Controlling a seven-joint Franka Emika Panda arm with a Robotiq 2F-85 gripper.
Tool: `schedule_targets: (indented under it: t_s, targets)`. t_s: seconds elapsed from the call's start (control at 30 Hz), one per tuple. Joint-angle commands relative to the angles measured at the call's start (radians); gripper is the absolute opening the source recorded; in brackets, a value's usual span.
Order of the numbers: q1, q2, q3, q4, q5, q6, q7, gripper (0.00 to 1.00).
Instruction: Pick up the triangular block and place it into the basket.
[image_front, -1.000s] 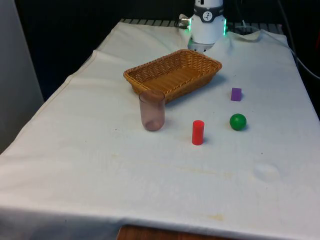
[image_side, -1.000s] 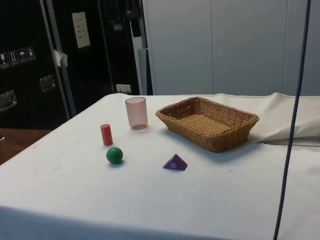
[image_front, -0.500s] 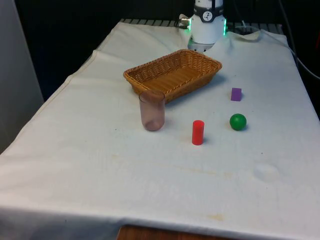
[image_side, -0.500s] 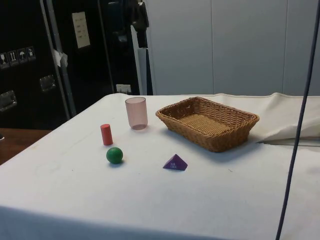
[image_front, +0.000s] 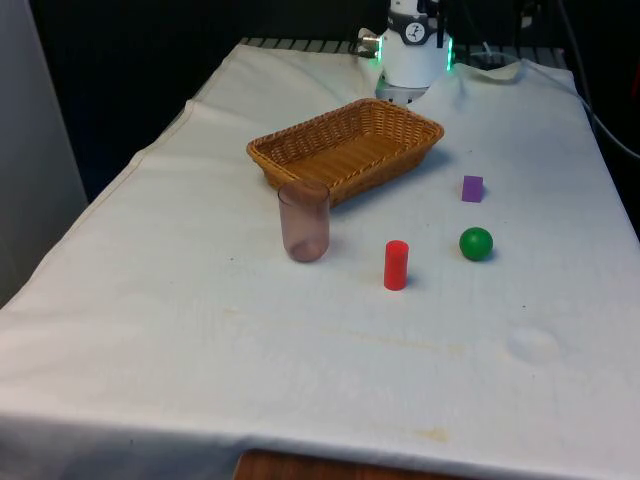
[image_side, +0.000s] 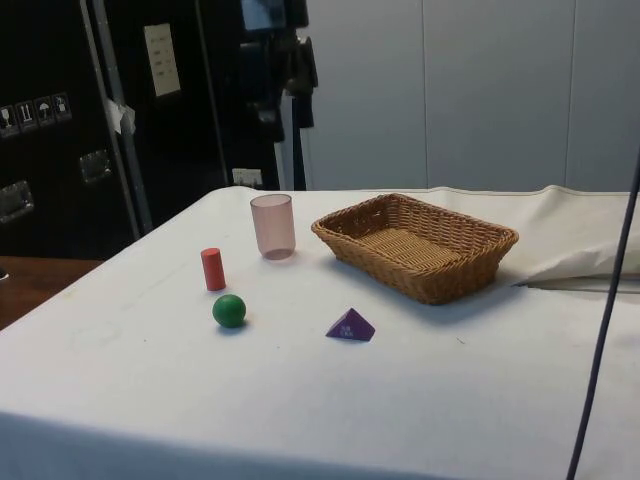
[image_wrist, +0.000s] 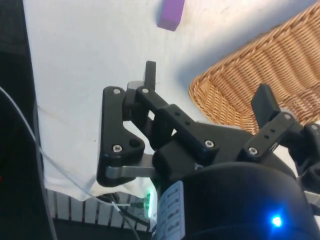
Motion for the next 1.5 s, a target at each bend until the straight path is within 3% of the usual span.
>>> schedule_targets:
  t_s: [0.0,0.37,0.4,0.6,0.67,0.7,0.73,0.93,1.0,1.03,1.17,1.27,1.3,1.47]
  targets:
    - [0.002,-0.012,0.005,-0.024,-0.013,0.026,0.016,1.0]
    - [0.001,-0.055,0.044,-0.172,-0.035,0.149,0.056,1.0]
    - [0.0,-0.046,0.039,-0.153,-0.02,0.126,0.038,1.0]
    - [0.002,-0.047,0.075,-0.227,-0.041,0.221,0.088,1.0]
    - [0.001,-0.04,0.086,-0.236,-0.042,0.24,0.098,1.0]
    - [0.0,-0.049,0.076,-0.229,-0.027,0.214,0.074,1.0]
    - [0.001,-0.037,0.09,-0.239,-0.043,0.249,0.103,1.0]
    - [0.001,0.021,0.116,-0.225,-0.049,0.308,0.136,1.0]
    - [0.0,0.023,0.119,-0.225,-0.031,0.307,0.12,1.0]
    - [0.002,0.034,0.125,-0.222,-0.054,0.322,0.149,1.0]
    - [0.001,0.052,0.144,-0.22,-0.062,0.35,0.181,1.0]
    - [0.002,0.058,0.152,-0.23,-0.063,0.376,0.197,1.0]
    - [0.0,0.056,0.152,-0.223,-0.048,0.354,0.178,1.0]
    - [0.0,0.067,0.165,-0.269,-0.068,0.442,0.227,1.0]
